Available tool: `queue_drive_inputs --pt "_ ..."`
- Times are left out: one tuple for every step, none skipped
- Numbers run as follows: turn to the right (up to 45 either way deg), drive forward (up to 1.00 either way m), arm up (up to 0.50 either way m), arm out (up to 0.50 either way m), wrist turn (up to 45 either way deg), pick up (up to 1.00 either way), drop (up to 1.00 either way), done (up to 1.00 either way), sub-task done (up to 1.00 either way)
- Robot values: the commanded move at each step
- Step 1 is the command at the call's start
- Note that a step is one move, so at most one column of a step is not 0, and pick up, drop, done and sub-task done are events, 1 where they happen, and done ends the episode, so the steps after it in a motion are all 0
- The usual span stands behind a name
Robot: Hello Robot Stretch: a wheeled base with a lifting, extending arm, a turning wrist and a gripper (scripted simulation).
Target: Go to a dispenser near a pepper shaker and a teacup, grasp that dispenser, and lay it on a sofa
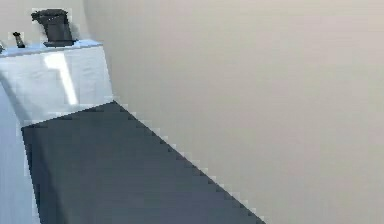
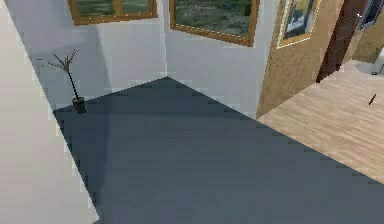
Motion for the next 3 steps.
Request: queue_drive_inputs --pt "-3.0 0.00 0.00 0.00 0.0 0.00 0.00 0.00 0.00" --pt "0.0 0.60 0.00 0.00 0.0 0.00 0.00 0.00 0.00" --pt "-30.0 0.00 0.00 0.00 0.0 0.00 0.00 0.00 0.00"
